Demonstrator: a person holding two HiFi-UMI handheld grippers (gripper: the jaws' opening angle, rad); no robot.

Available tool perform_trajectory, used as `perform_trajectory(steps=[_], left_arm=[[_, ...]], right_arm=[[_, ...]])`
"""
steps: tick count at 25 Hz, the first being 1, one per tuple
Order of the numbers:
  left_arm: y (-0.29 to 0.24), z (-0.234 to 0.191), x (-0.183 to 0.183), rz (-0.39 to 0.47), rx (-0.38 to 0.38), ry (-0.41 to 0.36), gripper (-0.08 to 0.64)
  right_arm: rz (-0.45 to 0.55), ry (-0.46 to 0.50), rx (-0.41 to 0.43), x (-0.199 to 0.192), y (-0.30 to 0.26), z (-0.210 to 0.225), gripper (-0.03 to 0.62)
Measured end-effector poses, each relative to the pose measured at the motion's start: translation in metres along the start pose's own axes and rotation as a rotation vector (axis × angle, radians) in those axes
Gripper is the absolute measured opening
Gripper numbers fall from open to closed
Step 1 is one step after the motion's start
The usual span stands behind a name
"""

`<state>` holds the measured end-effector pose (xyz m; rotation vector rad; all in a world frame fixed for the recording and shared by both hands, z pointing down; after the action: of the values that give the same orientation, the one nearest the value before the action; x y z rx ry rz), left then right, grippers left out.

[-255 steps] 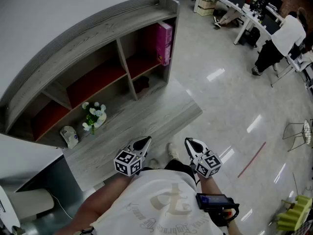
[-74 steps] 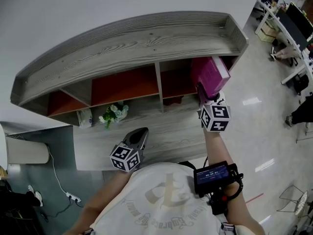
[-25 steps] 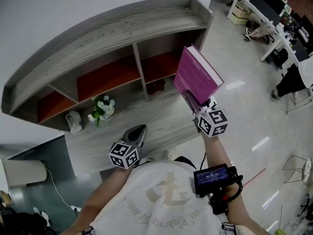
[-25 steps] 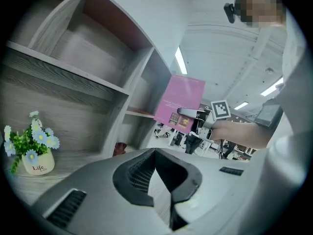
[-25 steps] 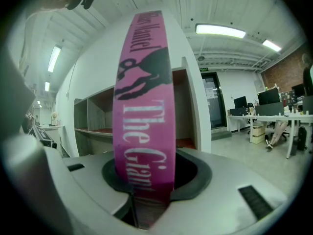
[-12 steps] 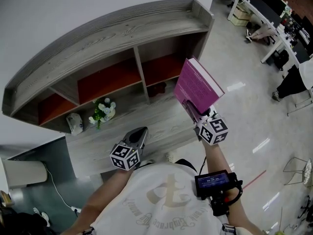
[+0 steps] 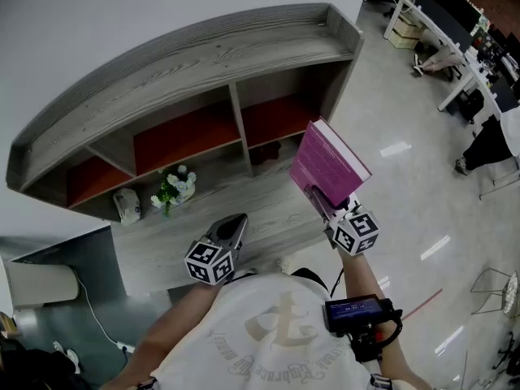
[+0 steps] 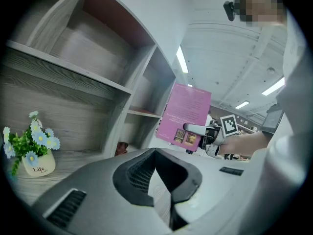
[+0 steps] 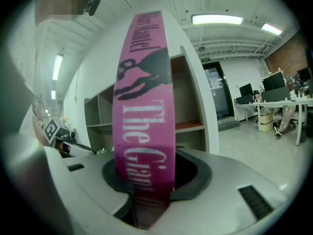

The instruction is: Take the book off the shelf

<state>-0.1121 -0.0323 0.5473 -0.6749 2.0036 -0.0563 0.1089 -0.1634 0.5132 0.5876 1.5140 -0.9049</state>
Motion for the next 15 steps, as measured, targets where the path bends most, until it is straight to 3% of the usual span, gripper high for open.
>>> perform_trajectory(steps=[15], left_arm=[[-0.009,0.003,0.000,-0.012,-0.019,-0.006,0.002]], right_arm=[[-0.036,-0.017,0.039,-0.030,0.021,-0.016,0.147]])
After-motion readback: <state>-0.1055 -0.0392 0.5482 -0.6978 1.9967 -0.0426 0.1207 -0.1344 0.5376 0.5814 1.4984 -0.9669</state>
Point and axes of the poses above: the fingertips, and each gripper's own axes: y backward along the fingers, z to its right, x out of its top, the point moved 5 cm from there along y, backward along the fingers, and after that the axes turned 10 degrees about y, right-handed, at the moved point
